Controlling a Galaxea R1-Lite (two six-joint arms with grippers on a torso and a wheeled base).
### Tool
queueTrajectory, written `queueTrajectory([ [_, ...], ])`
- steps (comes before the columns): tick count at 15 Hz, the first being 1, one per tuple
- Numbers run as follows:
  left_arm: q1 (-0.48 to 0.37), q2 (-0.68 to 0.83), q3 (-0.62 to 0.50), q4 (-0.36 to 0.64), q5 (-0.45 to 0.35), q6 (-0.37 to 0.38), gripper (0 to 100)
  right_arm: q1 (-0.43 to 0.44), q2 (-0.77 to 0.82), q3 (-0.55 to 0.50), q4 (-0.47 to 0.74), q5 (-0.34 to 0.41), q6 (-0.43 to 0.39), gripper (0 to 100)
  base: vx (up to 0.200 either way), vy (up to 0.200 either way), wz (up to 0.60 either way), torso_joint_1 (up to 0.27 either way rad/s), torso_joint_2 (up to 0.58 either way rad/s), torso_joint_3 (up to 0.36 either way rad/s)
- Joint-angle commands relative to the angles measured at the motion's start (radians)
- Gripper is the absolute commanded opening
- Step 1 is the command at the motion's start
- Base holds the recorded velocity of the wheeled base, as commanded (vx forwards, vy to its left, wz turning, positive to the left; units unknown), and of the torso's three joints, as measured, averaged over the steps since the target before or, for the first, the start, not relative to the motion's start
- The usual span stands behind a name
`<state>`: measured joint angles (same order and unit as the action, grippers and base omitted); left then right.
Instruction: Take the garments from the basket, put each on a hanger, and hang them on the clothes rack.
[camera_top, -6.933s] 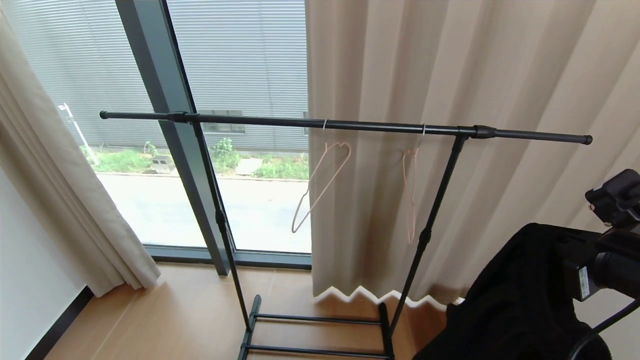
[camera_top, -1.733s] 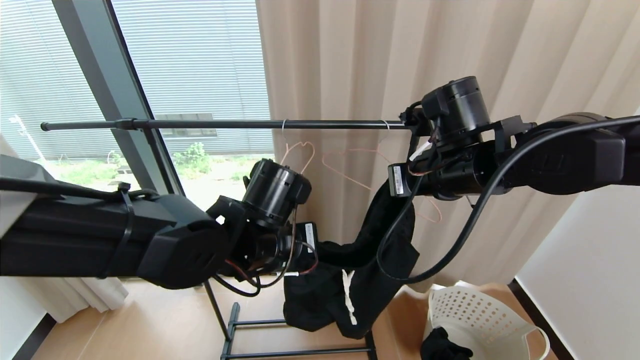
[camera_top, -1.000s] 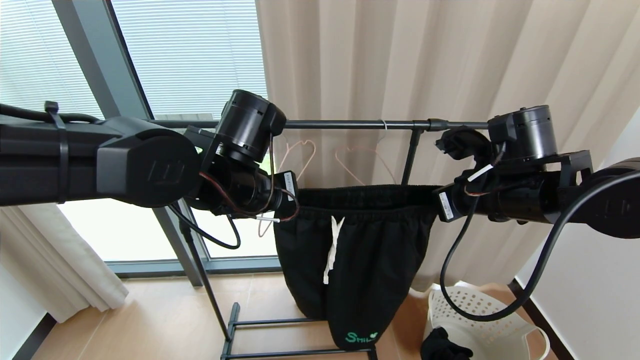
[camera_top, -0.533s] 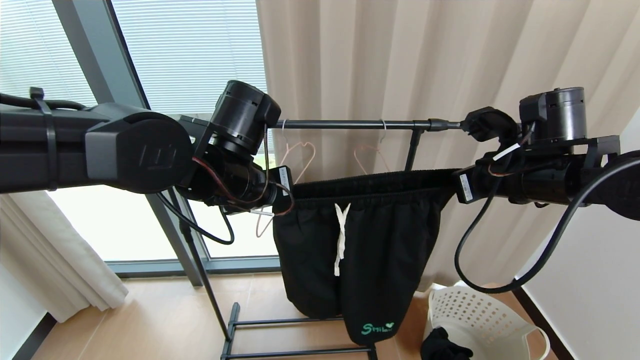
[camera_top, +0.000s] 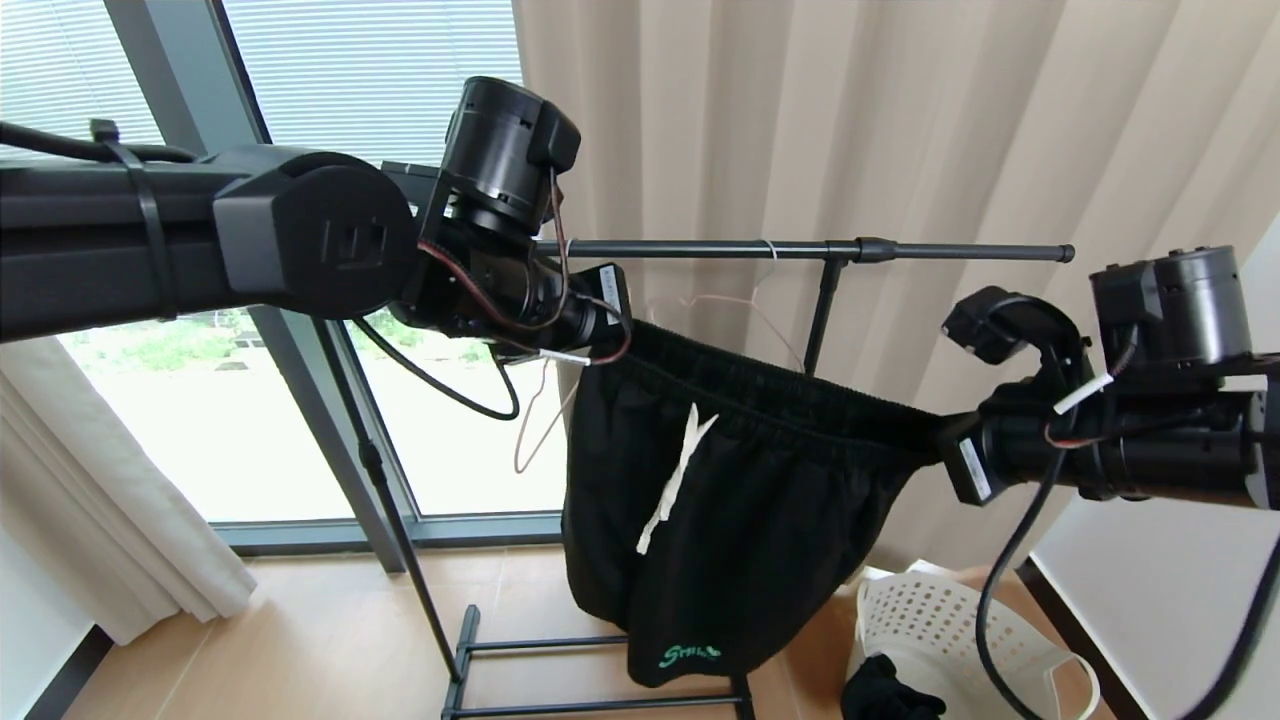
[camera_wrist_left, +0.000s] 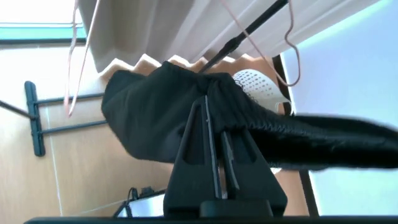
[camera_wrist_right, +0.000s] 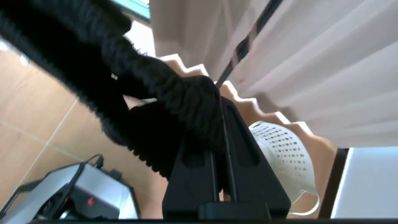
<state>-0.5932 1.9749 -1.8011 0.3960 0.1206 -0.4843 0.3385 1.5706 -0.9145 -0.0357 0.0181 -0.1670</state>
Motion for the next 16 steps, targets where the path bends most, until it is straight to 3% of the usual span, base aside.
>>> queueTrajectory([
  [1, -0.002, 0.094, -0.133, -0.002, -0.013, 0.021, 0, 0.093, -0.118, 0.123, 0.000, 0.008, -0.002, 0, 0.000, 0.000, 0.00, 0.000, 0.00, 0.000],
  [5, -0.042, 0.156, -0.199, -0.032, -0.016, 0.078, 0, 0.275, -0.190, 0.226, -0.010, 0.005, 0.003, 0, 0.000, 0.000, 0.00, 0.000, 0.00, 0.000],
  [8, -0.059, 0.157, -0.199, -0.085, -0.015, 0.093, 0, 0.451, -0.196, 0.215, -0.016, 0.000, 0.044, 0, 0.000, 0.000, 0.00, 0.000, 0.00, 0.000],
  [11, -0.059, 0.156, -0.199, -0.111, -0.035, 0.095, 0, 0.619, -0.124, 0.132, -0.021, -0.033, 0.150, 0, 0.000, 0.000, 0.00, 0.000, 0.00, 0.000],
  [16, -0.057, 0.144, -0.199, -0.109, -0.049, 0.095, 0, 0.712, 0.055, -0.052, -0.021, -0.113, 0.231, 0, 0.000, 0.000, 0.00, 0.000, 0.00, 0.000],
])
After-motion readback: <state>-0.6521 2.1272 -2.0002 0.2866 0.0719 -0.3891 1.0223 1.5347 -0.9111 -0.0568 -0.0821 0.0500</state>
